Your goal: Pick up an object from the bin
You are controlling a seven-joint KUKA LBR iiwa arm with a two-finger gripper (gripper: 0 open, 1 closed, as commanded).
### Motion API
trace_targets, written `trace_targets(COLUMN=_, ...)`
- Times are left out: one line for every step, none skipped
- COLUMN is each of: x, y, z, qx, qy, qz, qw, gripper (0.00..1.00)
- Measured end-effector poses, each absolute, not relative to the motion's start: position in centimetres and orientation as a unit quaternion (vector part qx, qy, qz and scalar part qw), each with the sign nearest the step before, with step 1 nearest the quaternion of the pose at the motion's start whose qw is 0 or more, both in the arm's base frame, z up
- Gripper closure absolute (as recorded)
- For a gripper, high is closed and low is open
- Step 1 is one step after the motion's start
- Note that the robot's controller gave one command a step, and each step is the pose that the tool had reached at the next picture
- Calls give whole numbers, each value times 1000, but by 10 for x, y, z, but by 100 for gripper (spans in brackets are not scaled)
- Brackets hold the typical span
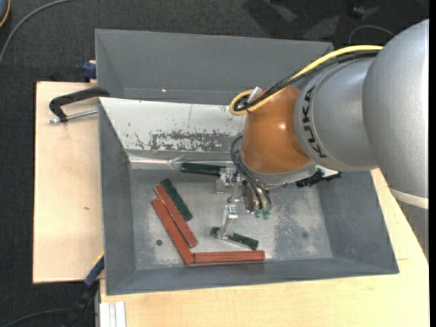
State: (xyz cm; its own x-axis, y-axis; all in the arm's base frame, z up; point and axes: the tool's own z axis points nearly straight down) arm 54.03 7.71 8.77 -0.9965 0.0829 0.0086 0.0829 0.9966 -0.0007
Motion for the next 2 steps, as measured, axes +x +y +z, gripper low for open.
trace_targets(x=495, y=36, z=70, qx=-91, qy=-996, qz=0, qw=2, gripper=0)
trace_targets(x=497, y=38, z=71, qx=-90, qy=-996, qz=-1, qw=0, gripper=100)
